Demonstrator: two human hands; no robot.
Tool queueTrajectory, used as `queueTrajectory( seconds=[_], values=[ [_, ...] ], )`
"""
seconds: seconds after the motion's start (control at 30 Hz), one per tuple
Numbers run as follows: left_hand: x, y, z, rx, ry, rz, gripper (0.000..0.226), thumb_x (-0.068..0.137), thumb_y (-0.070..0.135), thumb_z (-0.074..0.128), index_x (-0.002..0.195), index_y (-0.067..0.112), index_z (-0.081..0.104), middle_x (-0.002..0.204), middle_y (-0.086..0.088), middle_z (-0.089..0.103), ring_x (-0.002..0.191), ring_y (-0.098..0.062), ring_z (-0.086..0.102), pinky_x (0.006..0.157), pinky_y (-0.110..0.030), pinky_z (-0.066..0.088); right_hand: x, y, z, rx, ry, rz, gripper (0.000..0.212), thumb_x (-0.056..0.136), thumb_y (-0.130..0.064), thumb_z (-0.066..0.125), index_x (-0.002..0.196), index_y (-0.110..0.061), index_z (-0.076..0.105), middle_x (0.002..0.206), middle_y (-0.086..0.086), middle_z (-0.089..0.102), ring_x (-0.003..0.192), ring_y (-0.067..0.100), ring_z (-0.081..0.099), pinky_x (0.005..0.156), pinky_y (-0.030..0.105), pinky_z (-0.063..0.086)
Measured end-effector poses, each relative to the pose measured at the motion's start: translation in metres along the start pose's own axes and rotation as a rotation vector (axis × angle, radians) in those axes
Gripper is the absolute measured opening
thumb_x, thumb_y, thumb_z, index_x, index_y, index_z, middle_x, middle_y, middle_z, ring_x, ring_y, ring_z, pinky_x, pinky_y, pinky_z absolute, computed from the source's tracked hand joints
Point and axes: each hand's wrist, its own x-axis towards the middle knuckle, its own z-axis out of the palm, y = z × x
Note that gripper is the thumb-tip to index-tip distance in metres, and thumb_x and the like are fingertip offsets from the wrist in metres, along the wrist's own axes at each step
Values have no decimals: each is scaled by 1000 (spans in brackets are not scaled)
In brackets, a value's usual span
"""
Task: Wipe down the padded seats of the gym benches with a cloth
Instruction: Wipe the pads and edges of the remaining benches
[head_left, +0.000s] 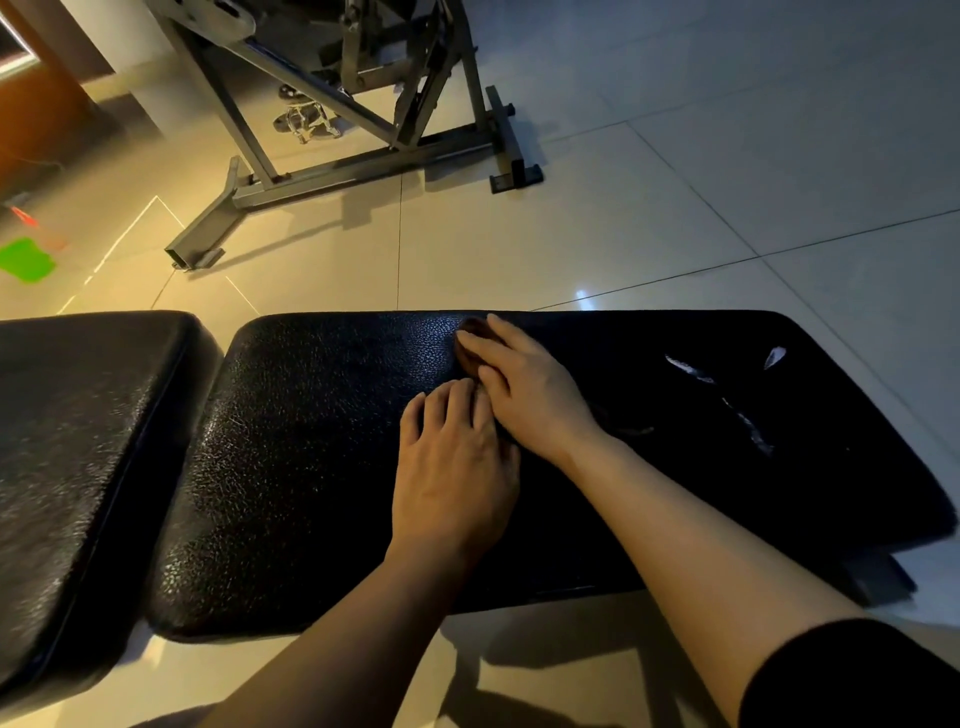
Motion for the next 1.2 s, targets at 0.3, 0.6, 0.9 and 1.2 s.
queueTrajectory(
  seconds=[0.3,0.6,0.9,1.2],
  values=[
    [0,0,3,-26,50,-19,52,89,35,39,132,10,53,133,-7,53,126,-25,44,110,-44,31,-13,63,-40,-132,272,355,49,98,-11,45,146,-22,43,157,8,28,141,27,31,112,32,28],
    [0,1,0,-30,49,2,50,90,33,40,133,9,51,136,-10,51,129,-26,43,111,-44,29,-17,7,-4,-136,17,60,52,100,-15,44,149,-32,35,163,0,10,150,19,5,120,39,21],
    [-18,-1,-18,-219,172,52,23,76,4,67,100,4,68,109,-12,64,95,-31,61,81,-40,50,-59,45,-38,-140,139,394,50,102,-16,37,150,-28,31,163,4,3,149,26,2,118,44,24],
    [-91,17,-38,-122,25,-133,48,88,22,59,135,12,49,141,-9,45,134,-24,37,114,-38,28,-117,-5,-20,-192,-113,-13,71,93,-1,47,152,-36,23,163,-5,-4,150,19,-6,117,42,27]
  ],
)
